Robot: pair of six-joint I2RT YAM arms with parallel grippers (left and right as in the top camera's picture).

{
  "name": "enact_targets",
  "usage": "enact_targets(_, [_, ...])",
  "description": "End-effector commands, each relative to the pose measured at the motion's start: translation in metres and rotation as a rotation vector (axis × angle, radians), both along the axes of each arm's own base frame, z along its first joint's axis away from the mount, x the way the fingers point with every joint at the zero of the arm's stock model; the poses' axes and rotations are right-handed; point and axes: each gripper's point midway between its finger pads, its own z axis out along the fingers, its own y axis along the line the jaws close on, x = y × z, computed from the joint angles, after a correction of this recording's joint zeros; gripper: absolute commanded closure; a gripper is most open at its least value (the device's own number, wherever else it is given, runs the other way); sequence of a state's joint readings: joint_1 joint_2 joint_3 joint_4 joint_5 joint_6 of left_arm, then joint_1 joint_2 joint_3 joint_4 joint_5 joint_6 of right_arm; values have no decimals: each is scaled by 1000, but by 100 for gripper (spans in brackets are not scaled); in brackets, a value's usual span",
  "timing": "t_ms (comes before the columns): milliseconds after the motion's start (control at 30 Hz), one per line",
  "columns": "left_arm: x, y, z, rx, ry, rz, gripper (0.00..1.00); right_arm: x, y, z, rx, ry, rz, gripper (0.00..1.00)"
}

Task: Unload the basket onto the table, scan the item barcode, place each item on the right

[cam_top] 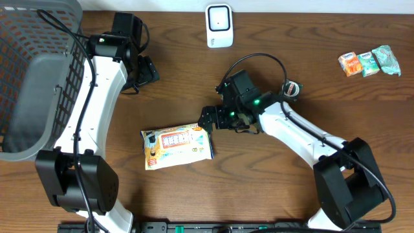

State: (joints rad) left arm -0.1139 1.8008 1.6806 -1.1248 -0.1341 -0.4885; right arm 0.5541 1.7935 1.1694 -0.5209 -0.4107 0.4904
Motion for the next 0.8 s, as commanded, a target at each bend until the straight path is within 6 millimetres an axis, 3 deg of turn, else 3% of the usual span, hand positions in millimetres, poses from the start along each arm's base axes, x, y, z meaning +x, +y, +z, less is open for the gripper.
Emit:
enact_targets(0, [0,4,3,16,-3,-10,2,1,0,0,40,41,-11,1])
enact_targets(167, [0,4,3,16,-3,-10,2,-5,5,-10,49,81,12,1])
enact_targets(400, [0,4,3,16,-3,-10,2,-33,33,-46,82,259,20,1])
enact_targets(600, [0,4,3,16,-3,-10,2,-45,52,-63,87,297,31,1])
enact_targets(633, [0,4,3,16,-3,-10,2,-46,54,-68,86,308,20,2])
enact_targets(767, [0,4,3,16,-3,-10,2,-44,58,-92,82,366,-42,31])
